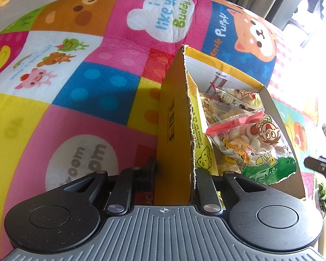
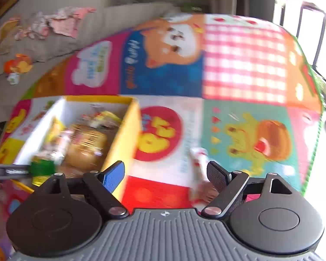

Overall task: Organize objects
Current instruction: 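Move the right tool to the swirl lollipop and grasp its stick, then carry the lollipop into the yellow box with the right tool and release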

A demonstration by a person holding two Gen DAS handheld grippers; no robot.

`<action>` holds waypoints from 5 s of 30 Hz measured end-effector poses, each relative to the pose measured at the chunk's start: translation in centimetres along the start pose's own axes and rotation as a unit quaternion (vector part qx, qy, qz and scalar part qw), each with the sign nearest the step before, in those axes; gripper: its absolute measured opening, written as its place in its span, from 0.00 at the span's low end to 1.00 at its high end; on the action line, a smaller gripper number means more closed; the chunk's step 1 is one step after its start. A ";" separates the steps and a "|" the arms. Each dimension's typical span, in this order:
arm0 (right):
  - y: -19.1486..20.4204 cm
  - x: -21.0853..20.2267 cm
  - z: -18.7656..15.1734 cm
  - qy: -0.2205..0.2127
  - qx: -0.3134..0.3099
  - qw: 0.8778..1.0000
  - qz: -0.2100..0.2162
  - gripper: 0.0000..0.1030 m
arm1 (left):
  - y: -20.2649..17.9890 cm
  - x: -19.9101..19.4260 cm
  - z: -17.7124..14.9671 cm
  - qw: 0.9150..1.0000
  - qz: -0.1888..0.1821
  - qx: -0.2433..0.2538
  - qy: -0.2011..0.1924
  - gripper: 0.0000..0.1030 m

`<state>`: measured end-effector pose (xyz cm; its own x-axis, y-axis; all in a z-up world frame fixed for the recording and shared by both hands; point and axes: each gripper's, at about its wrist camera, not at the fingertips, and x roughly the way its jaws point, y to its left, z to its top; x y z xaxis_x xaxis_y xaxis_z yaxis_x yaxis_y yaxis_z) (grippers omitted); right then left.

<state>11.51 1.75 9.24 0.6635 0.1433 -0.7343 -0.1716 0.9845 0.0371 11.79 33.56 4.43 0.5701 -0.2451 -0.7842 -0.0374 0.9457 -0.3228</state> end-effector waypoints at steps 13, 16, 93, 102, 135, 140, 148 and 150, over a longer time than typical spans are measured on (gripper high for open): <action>-5.5 3.2 -3.4 0.044 0.017 0.998 -0.038 0.81 | 0.0 0.0 0.0 1.000 0.001 0.001 0.000 0.20; -5.1 4.5 -3.3 0.044 0.013 0.998 -0.032 0.80 | 0.0 0.0 0.0 1.000 0.001 0.001 0.001 0.20; 3.7 -9.7 -4.7 -0.104 0.044 0.988 0.108 0.44 | -0.4 0.1 -0.3 0.999 0.015 0.034 -0.036 0.17; 5.3 -3.8 -0.7 -0.088 0.059 0.989 0.106 0.50 | -0.4 0.1 -0.3 0.999 0.012 0.036 -0.037 0.18; 7.4 -5.0 -4.3 -0.134 -0.065 0.987 0.067 0.54 | -0.3 0.0 -0.4 0.998 0.012 0.034 -0.042 0.18; 9.9 -3.5 -4.1 -0.123 -0.113 0.985 0.045 0.46 | -0.3 0.0 -0.4 0.998 0.010 0.034 -0.042 0.18; 10.4 -2.2 -3.7 -0.088 -0.103 0.988 0.069 0.18 | -0.2 0.1 -0.4 0.998 0.004 0.031 -0.045 0.19; 9.9 -2.0 -3.4 -0.079 -0.082 0.989 0.093 0.18 | -0.1 0.1 -0.4 0.998 0.003 0.031 -0.045 0.19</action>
<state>6.00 10.86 8.82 0.7123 0.3470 -0.6101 -0.4089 0.9117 0.0411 11.49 33.33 4.20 0.6422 -0.2220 -0.7337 0.0087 0.9592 -0.2826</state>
